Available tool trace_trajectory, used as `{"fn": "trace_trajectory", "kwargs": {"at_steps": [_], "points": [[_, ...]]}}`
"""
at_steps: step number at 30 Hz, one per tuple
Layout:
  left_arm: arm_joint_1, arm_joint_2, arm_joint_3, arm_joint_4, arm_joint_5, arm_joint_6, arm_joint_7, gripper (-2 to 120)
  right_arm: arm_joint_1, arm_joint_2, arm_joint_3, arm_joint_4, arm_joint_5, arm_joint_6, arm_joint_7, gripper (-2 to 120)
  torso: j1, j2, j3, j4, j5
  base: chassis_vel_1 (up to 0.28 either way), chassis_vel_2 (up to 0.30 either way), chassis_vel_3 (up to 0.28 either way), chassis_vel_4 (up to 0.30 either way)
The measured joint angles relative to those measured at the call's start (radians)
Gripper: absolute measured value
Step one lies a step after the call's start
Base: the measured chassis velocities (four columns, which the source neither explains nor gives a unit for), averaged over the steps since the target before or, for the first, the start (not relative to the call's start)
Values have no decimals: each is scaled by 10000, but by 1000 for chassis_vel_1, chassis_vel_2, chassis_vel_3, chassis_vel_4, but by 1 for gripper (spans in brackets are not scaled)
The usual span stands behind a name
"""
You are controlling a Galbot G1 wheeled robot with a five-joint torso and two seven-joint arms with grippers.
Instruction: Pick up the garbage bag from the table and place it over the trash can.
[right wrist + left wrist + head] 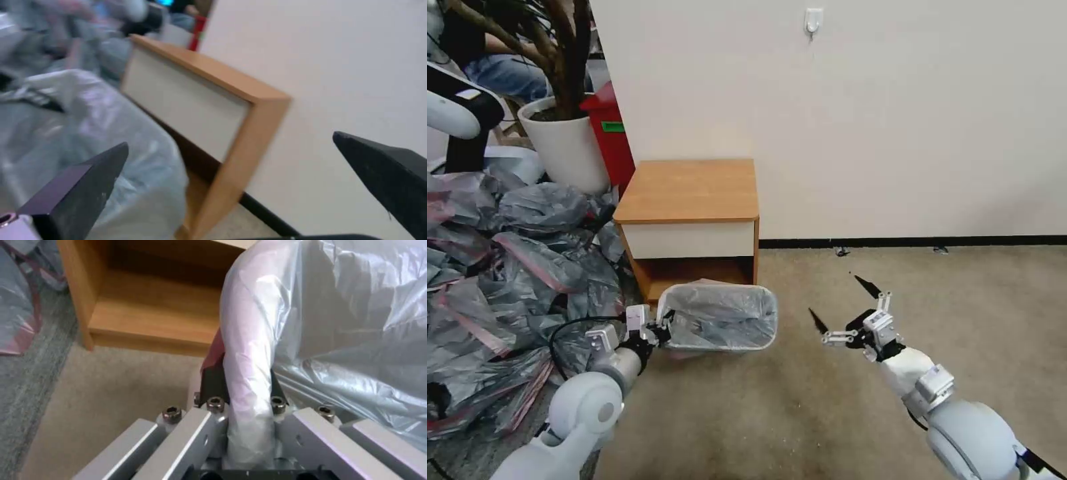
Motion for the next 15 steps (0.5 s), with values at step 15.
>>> {"fn": "trace_trajectory", "kwargs": {"at_steps": [15], "points": [[1139, -623, 60, -862, 2507, -353, 46, 3, 477, -599, -1051, 412, -1186, -470, -1129, 76, 0, 0, 0, 1, 1, 0, 0, 0, 0]]}}
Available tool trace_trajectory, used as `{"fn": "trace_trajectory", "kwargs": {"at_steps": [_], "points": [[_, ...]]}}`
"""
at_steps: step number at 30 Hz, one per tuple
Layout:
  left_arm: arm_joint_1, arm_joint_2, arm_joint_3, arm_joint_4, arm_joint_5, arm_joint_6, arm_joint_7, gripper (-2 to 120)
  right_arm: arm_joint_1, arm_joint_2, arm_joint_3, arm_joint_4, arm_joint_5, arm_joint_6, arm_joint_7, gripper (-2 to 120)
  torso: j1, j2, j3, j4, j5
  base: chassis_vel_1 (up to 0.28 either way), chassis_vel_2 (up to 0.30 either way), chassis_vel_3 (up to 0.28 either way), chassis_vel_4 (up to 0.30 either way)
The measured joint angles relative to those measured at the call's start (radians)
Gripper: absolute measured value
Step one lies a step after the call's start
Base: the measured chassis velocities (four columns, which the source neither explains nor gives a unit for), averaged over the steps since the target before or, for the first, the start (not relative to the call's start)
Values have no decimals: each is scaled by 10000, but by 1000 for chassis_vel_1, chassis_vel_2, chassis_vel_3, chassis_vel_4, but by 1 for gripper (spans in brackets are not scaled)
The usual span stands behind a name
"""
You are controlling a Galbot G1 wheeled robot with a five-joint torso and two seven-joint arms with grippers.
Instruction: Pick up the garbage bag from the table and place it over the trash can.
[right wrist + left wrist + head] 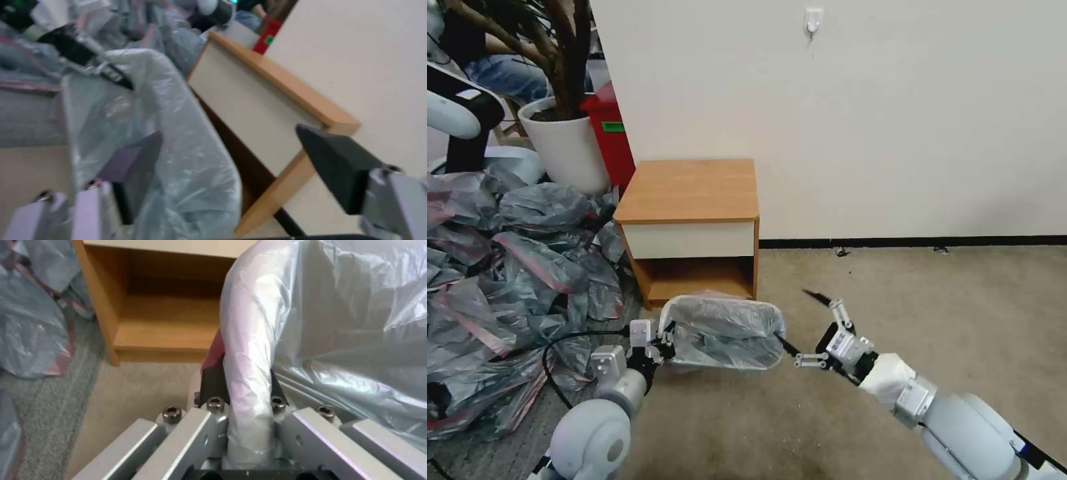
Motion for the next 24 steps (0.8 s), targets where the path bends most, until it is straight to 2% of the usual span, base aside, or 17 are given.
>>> {"fn": "trace_trajectory", "kwargs": {"at_steps": [2, 5, 6, 10, 11, 14, 16, 19, 22, 24], "points": [[32, -45, 17, 0, 173, -62, 9, 3, 29, -15, -77, 7, -56, -54, -64, 72, 0, 0, 0, 0, 0, 0, 0, 0, 0], [184, -264, 113, 17, 954, -331, 95, 3, 250, -61, -407, 23, -250, -385, -355, 58, 0, 0, 0, 0, -1, 0, 0, 0, 0], [184, -264, 113, 17, 954, -331, 95, 3, 250, -61, -407, 23, -250, -385, -355, 58, 0, 0, 0, 0, -1, 0, 0, 0, 0], [298, -595, 211, 229, 2077, -725, 236, 3, 720, -26, -960, -185, -508, -763, -492, 37, 0, 0, 1, 0, -1, 0, 0, 0, 0], [298, -595, 211, 229, 2077, -725, 236, 3, 720, -26, -960, -185, -508, -763, -492, 37, 0, 0, 1, 0, -1, 0, 0, 0, 0], [324, -724, 293, 394, 2778, -960, 285, 3, 1337, 198, -1487, -498, -1070, -933, -766, 25, 0, 0, 0, -1, 0, 0, 0, 0, 0], [327, -744, 310, 428, 2915, -1005, 287, 3, 1505, 244, -1591, -581, -1186, -934, -877, 21, 0, 0, 1, -1, -2, 0, 0, 0, 0], [335, -881, 426, 587, 3583, -1222, 310, 3, 2483, 564, -2254, -1274, -1627, -993, -1410, 7, 0, 0, 1, 1, -1, 0, 0, 0, 0], [341, -969, 502, 652, 3723, -1251, 321, 3, 2937, 782, -2567, -1712, -1688, -1063, -1622, 0, 0, 0, 2, 2, -1, 0, 0, 0, 0], [339, -1002, 532, 690, 3775, -1257, 320, 3, 3098, 870, -2683, -1865, -1725, -1122, -1761, 0, 0, 0, 1, 2, -2, 0, 0, 0, 0]]}}
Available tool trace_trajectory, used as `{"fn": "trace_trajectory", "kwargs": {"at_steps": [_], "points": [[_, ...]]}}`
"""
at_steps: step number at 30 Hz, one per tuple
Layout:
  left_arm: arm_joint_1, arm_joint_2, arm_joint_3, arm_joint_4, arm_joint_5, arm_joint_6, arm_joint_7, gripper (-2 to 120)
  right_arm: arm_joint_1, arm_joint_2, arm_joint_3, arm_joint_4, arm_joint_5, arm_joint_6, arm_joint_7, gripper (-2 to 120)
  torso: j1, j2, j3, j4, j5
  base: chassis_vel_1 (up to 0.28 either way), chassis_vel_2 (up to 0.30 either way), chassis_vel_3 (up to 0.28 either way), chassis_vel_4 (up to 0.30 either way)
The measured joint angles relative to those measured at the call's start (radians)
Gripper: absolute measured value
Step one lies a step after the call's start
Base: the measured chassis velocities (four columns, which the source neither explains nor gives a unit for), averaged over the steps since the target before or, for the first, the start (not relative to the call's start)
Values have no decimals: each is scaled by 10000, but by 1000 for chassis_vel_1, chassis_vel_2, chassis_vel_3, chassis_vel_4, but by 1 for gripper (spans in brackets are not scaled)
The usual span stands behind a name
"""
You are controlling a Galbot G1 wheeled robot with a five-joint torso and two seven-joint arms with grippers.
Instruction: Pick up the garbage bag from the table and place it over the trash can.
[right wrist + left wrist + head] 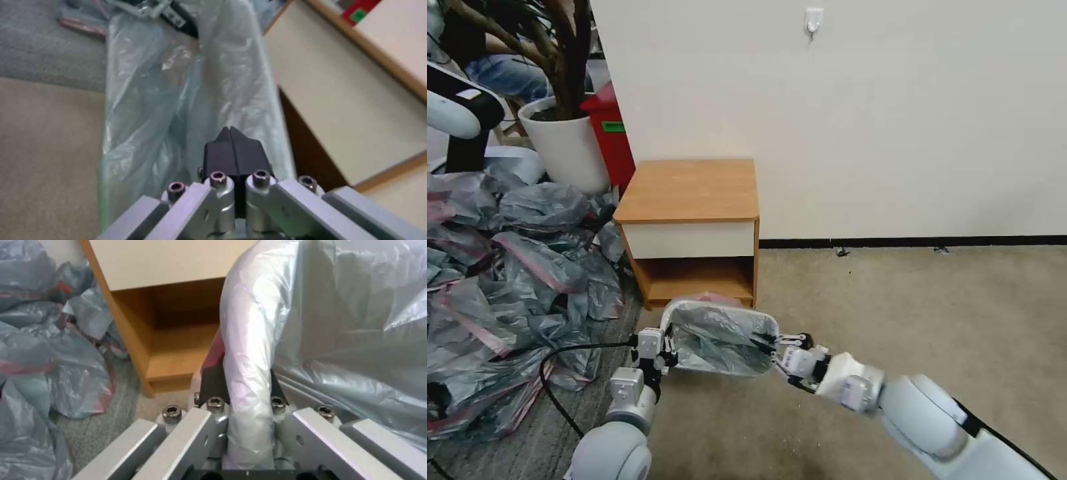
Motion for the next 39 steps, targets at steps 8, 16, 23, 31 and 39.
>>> {"fn": "trace_trajectory", "kwargs": {"at_steps": [8, 16, 23, 31, 39], "points": [[-227, -173, 318, 270, 360, -47, -1, 3, 909, 579, -588, -347, -658, -973, -1302, 0, 0, 0, 0, -1, 0, 0, 0, 0, 0], [-495, -387, 653, 492, 575, -50, -28, 3, 1248, 770, -725, -679, -1268, -1606, -1490, 0, 0, 0, 0, -2, 0, 0, 0, 0, 0], [-589, -528, 894, 572, 672, -50, -83, 3, 1255, 823, -618, -849, -1797, -1820, -1543, 0, 0, 0, 0, -2, 1, 0, 0, 0, 0], [-660, -851, 1306, 683, 925, -50, -273, 3, 1278, 1050, -530, -1062, -2405, -1875, -1756, 0, 0, 0, -1, -2, 1, 0, 0, 0, 0], [-615, -1059, 1514, 715, 1195, -101, -316, 3, 966, 1285, -232, -1320, -2935, -1848, -1894, 0, 0, 0, 0, -2, 1, 0, 0, 0, 0]]}}
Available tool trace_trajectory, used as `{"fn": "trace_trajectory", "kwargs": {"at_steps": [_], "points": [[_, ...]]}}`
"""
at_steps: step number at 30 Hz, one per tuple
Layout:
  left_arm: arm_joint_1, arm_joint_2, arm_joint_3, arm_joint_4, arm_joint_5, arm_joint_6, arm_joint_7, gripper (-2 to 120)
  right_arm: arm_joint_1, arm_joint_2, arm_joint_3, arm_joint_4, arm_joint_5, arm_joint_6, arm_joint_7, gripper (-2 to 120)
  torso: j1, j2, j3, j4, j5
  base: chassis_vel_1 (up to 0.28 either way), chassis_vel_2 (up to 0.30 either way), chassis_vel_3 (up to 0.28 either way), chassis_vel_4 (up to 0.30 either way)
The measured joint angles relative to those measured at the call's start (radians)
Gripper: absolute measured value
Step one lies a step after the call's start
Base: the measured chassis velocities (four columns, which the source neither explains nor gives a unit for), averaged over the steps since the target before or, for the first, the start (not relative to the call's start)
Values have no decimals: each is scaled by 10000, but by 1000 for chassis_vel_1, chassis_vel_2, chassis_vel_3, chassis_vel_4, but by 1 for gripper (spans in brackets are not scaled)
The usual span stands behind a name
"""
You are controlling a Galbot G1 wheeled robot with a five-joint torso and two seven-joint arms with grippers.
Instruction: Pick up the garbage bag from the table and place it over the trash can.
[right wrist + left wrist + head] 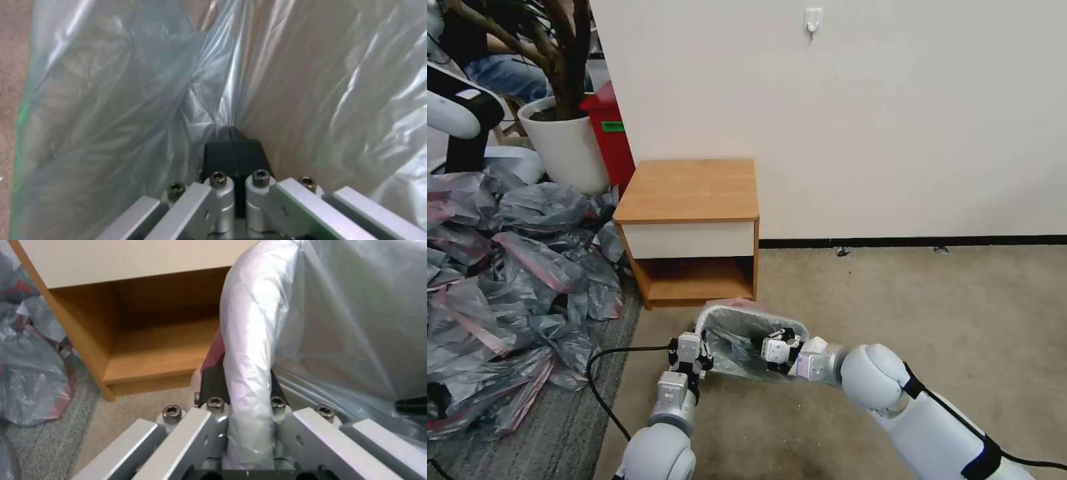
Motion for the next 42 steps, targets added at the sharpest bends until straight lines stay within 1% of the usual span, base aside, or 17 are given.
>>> {"fn": "trace_trajectory", "kwargs": {"at_steps": [7, 13, 34, 42], "points": [[29, -76, 139, 34, 178, -25, -28, 3, -245, 262, 117, -44, -489, 34, -22, 0, 0, 0, -1, 0, 0, 0, 0, 0, 0], [84, -78, 183, 53, 220, -75, -44, 3, -169, 483, 46, -15, -848, 44, -69, 0, 0, 0, 0, 0, 0, 0, 0, 0, 0], [-29, -100, 370, 13, 71, -86, -48, 3, 406, 998, -217, -1203, -1203, 62, -110, 0, 0, 0, 0, 0, -1, 0, 0, 0, 0], [-51, -128, 446, 13, -206, -41, -71, 3, 710, 1337, -278, -1881, -1537, 110, -107, 0, 0, 0, 0, 0, 0, 0, 0, 0, 0]]}}
